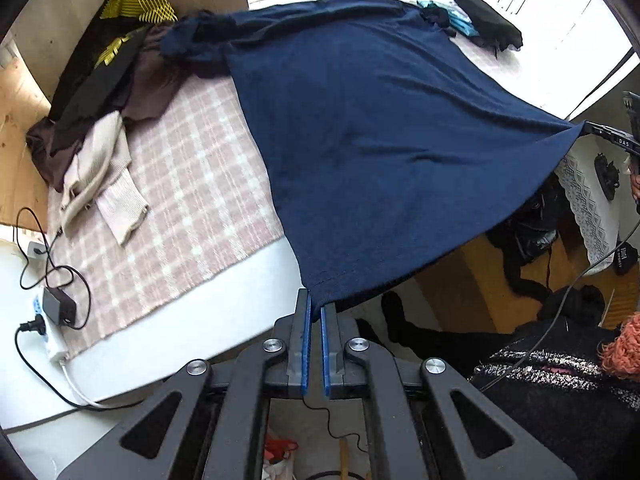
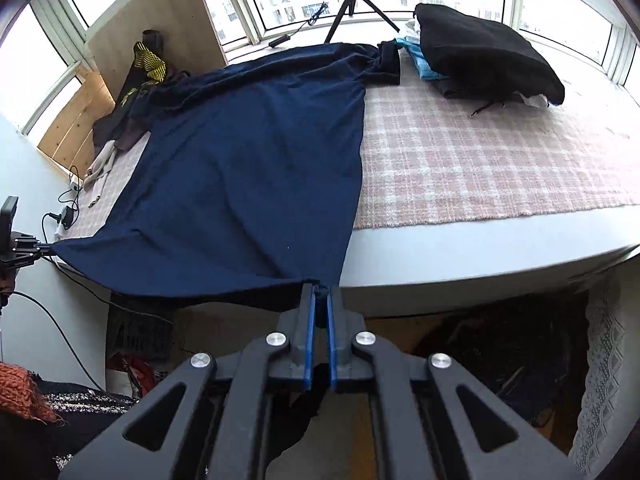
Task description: Fold clothes
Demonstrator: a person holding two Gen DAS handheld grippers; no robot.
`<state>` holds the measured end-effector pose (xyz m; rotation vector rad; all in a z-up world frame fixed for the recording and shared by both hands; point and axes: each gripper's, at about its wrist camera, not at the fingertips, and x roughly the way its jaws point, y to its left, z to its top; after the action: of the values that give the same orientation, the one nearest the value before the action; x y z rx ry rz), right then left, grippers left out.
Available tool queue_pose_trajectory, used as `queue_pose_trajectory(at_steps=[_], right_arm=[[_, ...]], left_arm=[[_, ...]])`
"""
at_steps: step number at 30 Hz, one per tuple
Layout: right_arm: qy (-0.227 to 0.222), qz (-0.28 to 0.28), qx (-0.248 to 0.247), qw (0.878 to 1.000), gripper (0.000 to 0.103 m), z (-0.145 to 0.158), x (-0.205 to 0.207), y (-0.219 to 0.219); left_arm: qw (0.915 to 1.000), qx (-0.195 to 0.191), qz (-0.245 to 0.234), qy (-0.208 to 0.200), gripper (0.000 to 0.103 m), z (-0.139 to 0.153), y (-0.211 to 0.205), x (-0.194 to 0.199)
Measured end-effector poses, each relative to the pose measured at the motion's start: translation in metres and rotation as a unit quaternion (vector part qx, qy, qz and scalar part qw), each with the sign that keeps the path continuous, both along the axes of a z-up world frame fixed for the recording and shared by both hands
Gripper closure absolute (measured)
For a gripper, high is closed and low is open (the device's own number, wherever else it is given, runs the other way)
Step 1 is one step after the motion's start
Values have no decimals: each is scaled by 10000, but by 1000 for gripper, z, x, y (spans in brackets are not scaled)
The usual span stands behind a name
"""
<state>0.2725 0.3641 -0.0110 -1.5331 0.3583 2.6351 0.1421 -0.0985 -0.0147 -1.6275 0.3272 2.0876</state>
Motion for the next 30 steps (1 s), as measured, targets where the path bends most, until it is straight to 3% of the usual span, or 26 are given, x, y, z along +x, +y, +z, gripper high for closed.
queue_pose_trajectory(at_steps=[2, 4, 5, 7, 9, 10, 12, 15, 17, 20, 22, 25, 27, 30], right_arm=[[184, 9, 152, 9997, 98, 17, 3, -3], [-126, 58, 27, 9999, 98, -2, 5, -9], [-348, 112, 70, 9993, 98, -16, 5, -14], [-538, 94, 93, 9985, 98, -34, 7, -16], [-469, -21, -143, 9988, 98, -37, 7, -10], [-391, -27, -167, 9991, 98, -32, 3, -7], [-212, -2, -48, 9998, 98, -14, -10, -3], [202, 101, 292, 9993, 98, 34, -46, 6], [535, 237, 681, 9960, 98, 86, -85, 10], [1113, 278, 1206, 9861, 98, 188, -133, 11], [1585, 289, 1564, 9745, 98, 251, -140, 4], [1849, 390, 1640, 9682, 98, 281, -117, -5], [1993, 464, 1658, 9647, 98, 296, -99, -10], [1570, 576, 1459, 9751, 98, 241, -72, -15]], left_arm=[[9998, 26, 190, -46, 100, 3, -12, 0], [9987, -31, 85, -500, 100, -22, -33, 9], [9977, -92, 18, -667, 100, -35, -30, 17], [9950, -82, -56, -990, 100, -62, 16, 15], [9949, -131, -40, -999, 100, -66, 16, 17], [9957, -118, -20, -924, 100, -52, 17, 20], [9982, -200, -29, -566, 100, -47, 17, -30], [9989, -422, -30, 199, 100, -4, 9, -106], [9948, -651, 11, 783, 100, 54, 12, -150], [9825, -876, 231, 1625, 102, 158, 11, -199], [9734, -858, 263, 2107, 102, 207, -1, -199], [9605, -900, 218, 2623, 102, 253, -18, -174], [9655, -859, 100, 2458, 102, 237, -26, -145], [9781, -881, -272, 1865, 102, 184, -33, -107]])
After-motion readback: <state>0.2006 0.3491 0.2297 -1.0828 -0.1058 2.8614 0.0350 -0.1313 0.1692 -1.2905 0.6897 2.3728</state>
